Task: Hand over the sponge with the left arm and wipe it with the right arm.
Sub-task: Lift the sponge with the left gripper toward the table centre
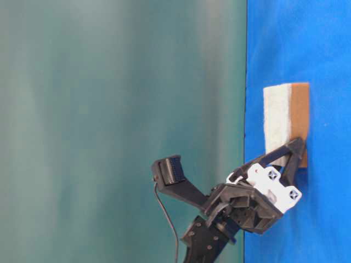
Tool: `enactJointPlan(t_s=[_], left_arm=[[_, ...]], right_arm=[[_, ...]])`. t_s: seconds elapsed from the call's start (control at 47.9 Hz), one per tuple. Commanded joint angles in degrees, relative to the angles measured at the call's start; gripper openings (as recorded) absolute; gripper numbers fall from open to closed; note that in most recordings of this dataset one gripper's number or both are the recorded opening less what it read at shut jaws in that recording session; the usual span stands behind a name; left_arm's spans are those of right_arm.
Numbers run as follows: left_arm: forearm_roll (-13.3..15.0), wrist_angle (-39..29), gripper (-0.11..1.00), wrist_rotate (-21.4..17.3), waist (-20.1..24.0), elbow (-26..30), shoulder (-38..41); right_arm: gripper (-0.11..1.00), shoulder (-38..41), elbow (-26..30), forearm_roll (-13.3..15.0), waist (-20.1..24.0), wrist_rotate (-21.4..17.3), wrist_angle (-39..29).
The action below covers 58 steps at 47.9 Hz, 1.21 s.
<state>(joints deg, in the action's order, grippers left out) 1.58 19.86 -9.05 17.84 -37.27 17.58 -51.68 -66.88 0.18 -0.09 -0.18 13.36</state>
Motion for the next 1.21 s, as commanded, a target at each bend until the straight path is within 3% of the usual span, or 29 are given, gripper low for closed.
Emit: enactJointPlan(t_s=[0.0,0.271,0.542,0.876,1.189], left_arm=[[0.1,-1.2,0.36,-0.4,-0.5,0.1,-3.7],[0.4,-10.5,0.35,2.8,-3.3,0.0,-12.3],[0.4,-17.8,0.35,12.0,-8.6,-0.6,-22.9],[0.3,-18.1,0.35,22.3,-14.5,-3.3,-26.7],[0.4,-17.5,0.35,23.7,-15.7,-2.9,-26.2]], right_arm=[[0.0,0.4,1.4,0.1,-0.1,-0.1,0.2],[0.0,1.0,1.6,0.1,-0.5,-0.1,0.4],[0.0,2.5,1.7,0.1,-2.0,-0.1,0.4],[0.0,4.2,1.9,0.0,-3.1,-0.1,0.4],[0.0,5.3,2.1,-0.2,-3.3,-0.3,0.4]])
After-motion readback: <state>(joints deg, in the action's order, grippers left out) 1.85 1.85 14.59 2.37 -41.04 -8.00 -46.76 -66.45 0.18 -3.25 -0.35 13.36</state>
